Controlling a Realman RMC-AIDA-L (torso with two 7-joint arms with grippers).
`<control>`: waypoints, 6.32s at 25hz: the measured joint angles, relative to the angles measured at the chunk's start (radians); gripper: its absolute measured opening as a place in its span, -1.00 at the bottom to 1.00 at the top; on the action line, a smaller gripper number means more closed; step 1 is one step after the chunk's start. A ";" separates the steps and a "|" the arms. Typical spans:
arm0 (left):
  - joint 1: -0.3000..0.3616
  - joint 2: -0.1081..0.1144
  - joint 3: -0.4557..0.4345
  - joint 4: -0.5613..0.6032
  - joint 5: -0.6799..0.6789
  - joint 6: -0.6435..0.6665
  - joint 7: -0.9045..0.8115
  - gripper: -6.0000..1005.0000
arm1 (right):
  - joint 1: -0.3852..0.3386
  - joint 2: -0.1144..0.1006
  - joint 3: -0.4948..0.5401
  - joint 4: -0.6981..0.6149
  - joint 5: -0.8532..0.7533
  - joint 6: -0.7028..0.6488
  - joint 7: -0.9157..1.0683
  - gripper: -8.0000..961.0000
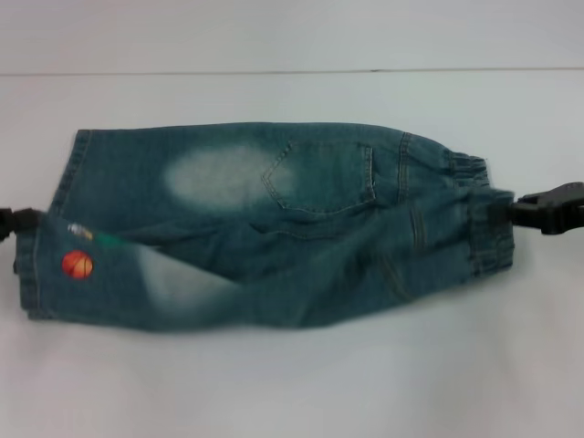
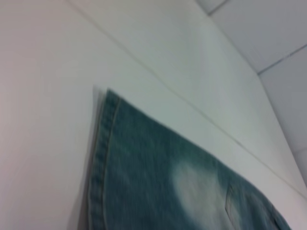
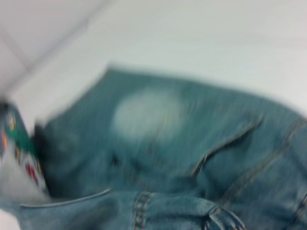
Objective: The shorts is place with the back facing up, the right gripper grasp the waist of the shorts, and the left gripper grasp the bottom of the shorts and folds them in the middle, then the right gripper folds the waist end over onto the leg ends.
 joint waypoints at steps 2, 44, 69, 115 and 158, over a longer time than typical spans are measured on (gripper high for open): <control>-0.009 -0.002 0.000 -0.020 -0.027 -0.038 0.022 -0.92 | -0.029 -0.005 0.019 0.077 0.095 0.072 -0.055 -0.89; -0.238 -0.074 0.051 -0.212 -0.145 -0.778 0.321 -0.77 | 0.038 0.112 0.032 0.333 0.557 0.629 -0.587 -0.88; -0.184 -0.080 0.073 -0.213 -0.295 -0.541 0.535 0.25 | 0.001 0.086 -0.071 0.264 0.545 0.577 -0.424 0.39; -0.103 -0.111 0.321 -0.147 -0.289 -0.061 0.756 0.87 | 0.270 -0.015 -0.317 0.066 -0.263 0.348 0.576 0.80; -0.124 -0.181 0.300 -0.279 -0.561 -0.151 1.082 0.46 | 0.164 -0.044 -0.248 -0.031 0.070 0.076 0.411 -0.71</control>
